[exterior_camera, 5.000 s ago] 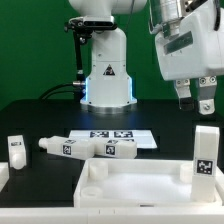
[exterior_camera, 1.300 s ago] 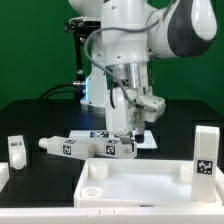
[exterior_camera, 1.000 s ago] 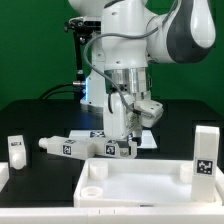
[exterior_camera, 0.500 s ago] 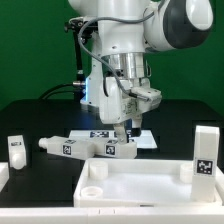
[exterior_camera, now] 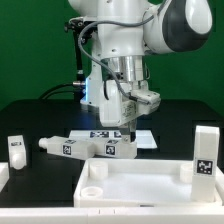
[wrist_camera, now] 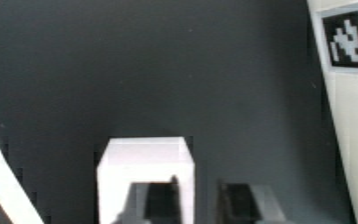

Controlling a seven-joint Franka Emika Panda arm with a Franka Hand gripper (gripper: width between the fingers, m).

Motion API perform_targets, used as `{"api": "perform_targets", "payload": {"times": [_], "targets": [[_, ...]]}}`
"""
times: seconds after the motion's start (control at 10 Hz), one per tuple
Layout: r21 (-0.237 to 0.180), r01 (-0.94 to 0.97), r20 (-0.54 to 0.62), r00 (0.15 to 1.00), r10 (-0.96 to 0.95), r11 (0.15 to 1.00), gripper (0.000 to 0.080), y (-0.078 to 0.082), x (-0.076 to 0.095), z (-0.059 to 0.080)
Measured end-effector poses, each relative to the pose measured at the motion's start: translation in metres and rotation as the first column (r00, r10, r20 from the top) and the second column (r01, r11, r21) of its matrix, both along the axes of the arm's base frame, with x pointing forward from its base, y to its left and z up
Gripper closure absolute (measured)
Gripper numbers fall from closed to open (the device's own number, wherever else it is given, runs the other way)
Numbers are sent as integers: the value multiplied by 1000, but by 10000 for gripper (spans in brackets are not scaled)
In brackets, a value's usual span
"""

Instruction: Assemble desk

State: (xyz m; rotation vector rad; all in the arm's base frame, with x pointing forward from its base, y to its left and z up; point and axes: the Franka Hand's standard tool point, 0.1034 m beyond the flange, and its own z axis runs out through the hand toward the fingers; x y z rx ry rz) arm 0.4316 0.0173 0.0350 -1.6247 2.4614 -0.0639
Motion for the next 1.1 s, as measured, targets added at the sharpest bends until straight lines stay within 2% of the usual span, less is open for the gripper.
{"api": "perform_targets", "payload": {"times": [0.1, 0.2, 0.3, 0.4, 0.5, 0.6, 0.7, 0.8, 0.9, 1.0, 1.1], "targets": [[0, 0, 0, 1000, 0, 1000, 772, 0, 0, 0], [-3, -19, 1, 1000, 19, 1000, 791, 0, 0, 0], [-34, -156, 14, 988, 156, 987, 791, -1, 5, 4], [-51, -248, 20, 968, 249, 967, 797, 4, 8, 6], [-90, -488, 5, 872, 490, 868, 798, 14, 12, 6], [-106, -571, -4, 819, 573, 814, 798, 14, 14, 6], [-114, -596, -5, 800, 599, 795, 798, 13, 15, 7], [-128, -655, -11, 752, 659, 745, 717, 14, 16, 7], [-138, -698, -17, 711, 703, 703, 543, 15, 17, 8], [-162, -780, -34, 617, 787, 604, 543, 19, 18, 8], [-189, -875, -61, 464, 884, 446, 361, 30, 20, 8]]}}
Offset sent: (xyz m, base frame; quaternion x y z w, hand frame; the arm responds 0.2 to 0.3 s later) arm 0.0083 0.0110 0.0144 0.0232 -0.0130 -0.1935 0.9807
